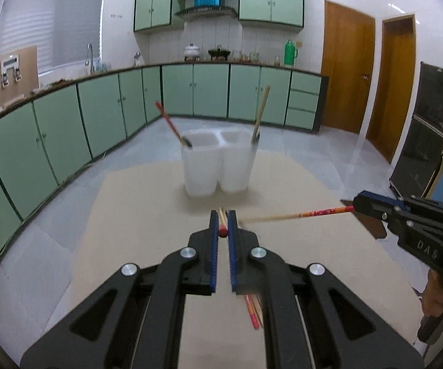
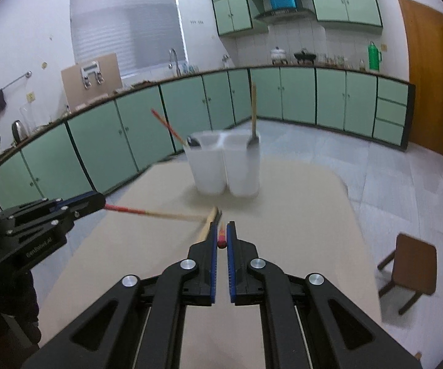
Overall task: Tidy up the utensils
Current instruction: 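Grasp a red-patterned chopstick with the right gripper while the left gripper grasps another, then carry both chopsticks over the white holder and open both grippers to drop them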
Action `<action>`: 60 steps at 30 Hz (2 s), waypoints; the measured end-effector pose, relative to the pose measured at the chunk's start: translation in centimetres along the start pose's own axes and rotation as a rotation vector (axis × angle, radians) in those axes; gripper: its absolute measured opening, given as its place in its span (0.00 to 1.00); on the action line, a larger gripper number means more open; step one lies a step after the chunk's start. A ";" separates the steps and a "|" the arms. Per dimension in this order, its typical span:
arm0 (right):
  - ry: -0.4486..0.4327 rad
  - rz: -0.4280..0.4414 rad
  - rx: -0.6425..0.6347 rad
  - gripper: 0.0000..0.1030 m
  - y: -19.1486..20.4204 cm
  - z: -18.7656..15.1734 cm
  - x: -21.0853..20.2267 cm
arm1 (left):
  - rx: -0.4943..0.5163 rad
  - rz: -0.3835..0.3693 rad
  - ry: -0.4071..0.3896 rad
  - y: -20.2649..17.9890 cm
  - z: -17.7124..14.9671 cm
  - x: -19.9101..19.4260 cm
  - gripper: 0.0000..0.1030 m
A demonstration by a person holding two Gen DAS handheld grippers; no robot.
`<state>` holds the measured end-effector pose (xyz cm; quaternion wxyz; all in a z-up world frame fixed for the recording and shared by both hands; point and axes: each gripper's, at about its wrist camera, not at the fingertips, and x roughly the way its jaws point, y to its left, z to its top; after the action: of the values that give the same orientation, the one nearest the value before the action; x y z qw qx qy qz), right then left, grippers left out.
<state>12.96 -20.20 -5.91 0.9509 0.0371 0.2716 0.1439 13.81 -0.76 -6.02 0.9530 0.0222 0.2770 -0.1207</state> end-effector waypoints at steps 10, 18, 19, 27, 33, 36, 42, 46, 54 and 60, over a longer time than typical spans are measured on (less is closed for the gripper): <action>-0.039 0.043 -0.029 0.06 0.5 5.8 0.5 | 0.016 -0.041 -0.052 0.0 3.6 0.0 0.05; -0.055 0.074 -0.050 0.06 0.5 8.9 0.3 | 0.022 -0.074 -0.095 0.1 5.7 -0.9 0.05; -0.061 0.077 -0.053 0.06 0.5 9.2 0.2 | 0.027 -0.076 -0.104 0.0 6.1 -1.0 0.05; -0.160 0.091 -0.086 0.05 0.9 15.0 -0.5 | 0.064 -0.083 -0.205 -0.7 10.2 -1.8 0.05; -0.215 0.071 -0.095 0.05 1.2 19.2 0.8 | 0.071 -0.067 -0.288 -0.7 14.4 -1.1 0.05; -0.246 0.044 -0.101 0.05 1.1 21.4 1.8 | 0.062 -0.059 -0.318 -0.4 16.6 0.0 0.05; -0.285 0.000 -0.096 0.05 0.5 24.2 4.8 | 0.060 -0.039 -0.334 -0.4 19.4 3.1 0.05; -0.273 -0.020 -0.083 0.05 -0.3 24.8 8.1 | 0.059 -0.029 -0.326 -0.2 20.2 6.0 0.05; -0.191 -0.035 -0.052 0.05 -2.0 22.3 13.4 | 0.026 -0.037 -0.245 1.2 19.2 11.7 0.05; -0.138 -0.036 -0.049 0.05 -2.5 20.3 14.9 | 0.027 -0.028 -0.184 2.4 17.8 14.3 0.05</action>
<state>36.41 -18.08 3.43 0.9704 0.0187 0.2024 0.1308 35.41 -3.49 1.32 0.9723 0.0198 0.1867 -0.1394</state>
